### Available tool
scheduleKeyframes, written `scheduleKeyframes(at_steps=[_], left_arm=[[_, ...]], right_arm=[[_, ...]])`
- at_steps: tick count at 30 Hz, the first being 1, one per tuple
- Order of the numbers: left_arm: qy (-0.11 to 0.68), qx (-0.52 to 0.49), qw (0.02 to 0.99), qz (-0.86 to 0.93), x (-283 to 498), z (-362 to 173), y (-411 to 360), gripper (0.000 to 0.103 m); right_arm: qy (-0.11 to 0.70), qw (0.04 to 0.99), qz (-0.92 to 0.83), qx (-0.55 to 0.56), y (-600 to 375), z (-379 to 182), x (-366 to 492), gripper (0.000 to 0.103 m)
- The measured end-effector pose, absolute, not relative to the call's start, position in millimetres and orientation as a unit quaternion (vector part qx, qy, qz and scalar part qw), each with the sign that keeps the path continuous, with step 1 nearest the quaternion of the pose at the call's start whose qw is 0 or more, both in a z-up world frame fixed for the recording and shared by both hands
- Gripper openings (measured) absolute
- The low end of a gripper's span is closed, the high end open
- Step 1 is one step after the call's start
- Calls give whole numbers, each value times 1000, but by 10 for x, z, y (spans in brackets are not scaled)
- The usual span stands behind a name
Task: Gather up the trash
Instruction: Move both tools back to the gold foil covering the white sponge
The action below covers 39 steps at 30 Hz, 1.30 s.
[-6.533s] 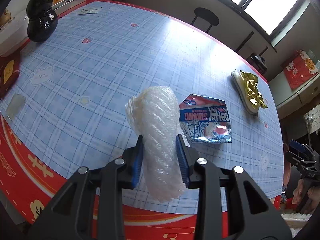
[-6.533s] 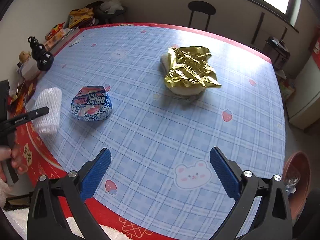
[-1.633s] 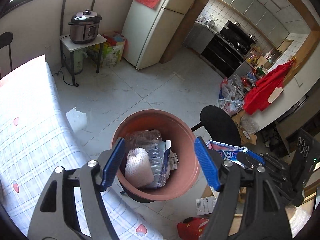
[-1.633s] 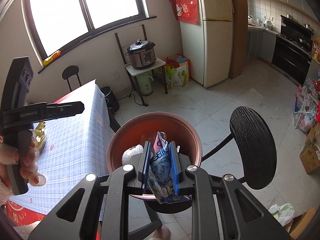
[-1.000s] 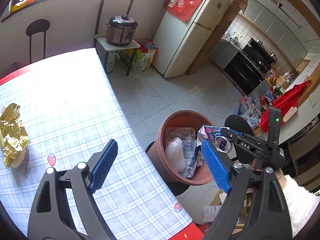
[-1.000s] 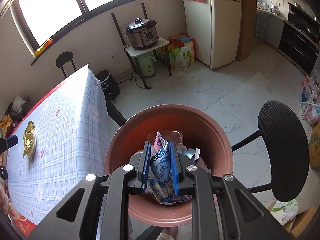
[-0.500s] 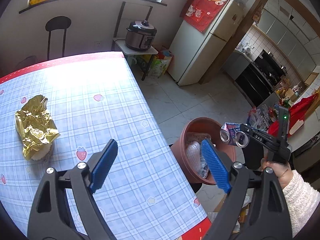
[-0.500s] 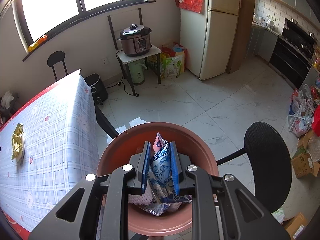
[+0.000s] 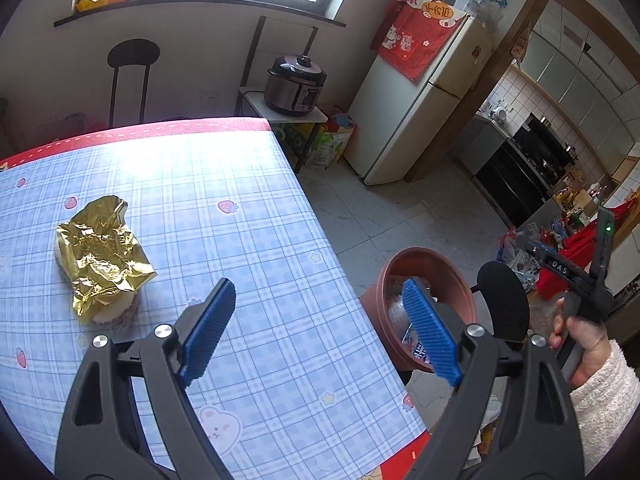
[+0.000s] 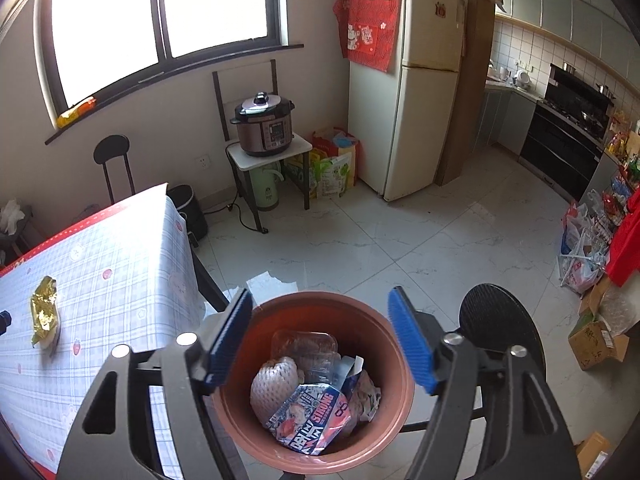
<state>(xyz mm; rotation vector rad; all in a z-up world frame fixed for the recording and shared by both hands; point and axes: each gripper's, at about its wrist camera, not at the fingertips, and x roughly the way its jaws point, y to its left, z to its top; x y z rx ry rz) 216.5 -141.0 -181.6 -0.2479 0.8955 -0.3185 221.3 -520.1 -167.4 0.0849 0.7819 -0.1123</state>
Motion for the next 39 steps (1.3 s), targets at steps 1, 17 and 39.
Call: scheduleKeyframes(at_steps=[1, 17, 39], left_arm=[[427, -118, 884, -150, 2151, -1794, -1367, 85], [376, -97, 918, -74, 1704, -1381, -354, 97], [395, -167, 901, 59, 1066, -1810, 1244, 97]], right_arm=[[378, 924, -52, 39, -5159, -1619, 2194, 88], [360, 932, -30, 36, -4275, -1181, 1735, 97], [445, 894, 55, -10, -2969, -1667, 1734, 97]])
